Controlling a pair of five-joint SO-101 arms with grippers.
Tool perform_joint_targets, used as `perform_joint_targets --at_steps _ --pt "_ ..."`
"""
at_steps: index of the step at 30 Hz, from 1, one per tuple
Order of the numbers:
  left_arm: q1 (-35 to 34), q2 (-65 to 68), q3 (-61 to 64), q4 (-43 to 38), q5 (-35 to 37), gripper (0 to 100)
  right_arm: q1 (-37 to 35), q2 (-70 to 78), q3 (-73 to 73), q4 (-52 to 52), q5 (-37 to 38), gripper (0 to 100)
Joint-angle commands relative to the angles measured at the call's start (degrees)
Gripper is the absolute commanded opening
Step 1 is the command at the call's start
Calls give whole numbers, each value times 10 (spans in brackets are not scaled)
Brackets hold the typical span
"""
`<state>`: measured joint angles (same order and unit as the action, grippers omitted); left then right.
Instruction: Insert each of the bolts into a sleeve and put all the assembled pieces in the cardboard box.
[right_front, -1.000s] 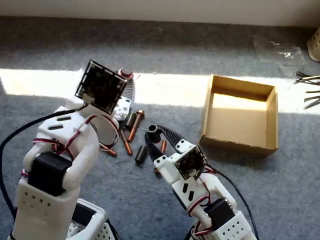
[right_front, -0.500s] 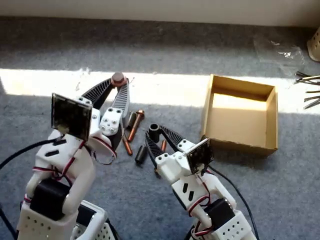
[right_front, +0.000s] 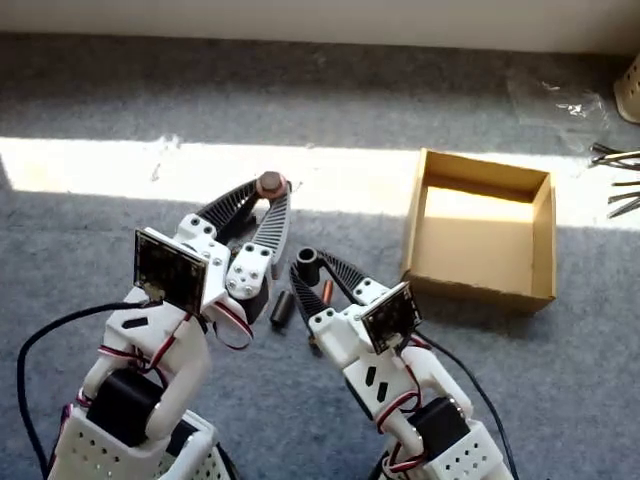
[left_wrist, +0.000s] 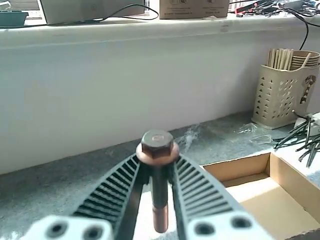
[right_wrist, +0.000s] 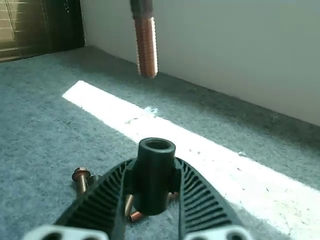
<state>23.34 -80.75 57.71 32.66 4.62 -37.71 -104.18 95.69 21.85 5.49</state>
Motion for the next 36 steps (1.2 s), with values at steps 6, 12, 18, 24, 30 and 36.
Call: perform_joint_targets --at_steps 6,12,18,24,30,36 --pt "29 -22 54 -70 4 6 -2 -4 46 -19 10 5" --pt "46 -110 79 -73 4 6 -1 -4 56 -19 10 5" --pt "51 -148 108 -71 4 6 -4 -4 59 -20 16 5" --pt "72 -150 122 -69 24 6 -3 -4 59 -35 78 5" --pt "84 -150 122 -55 30 6 -2 -4 59 -35 81 5" --pt "83 -150 121 -50 30 6 14 -4 58 -35 81 5"
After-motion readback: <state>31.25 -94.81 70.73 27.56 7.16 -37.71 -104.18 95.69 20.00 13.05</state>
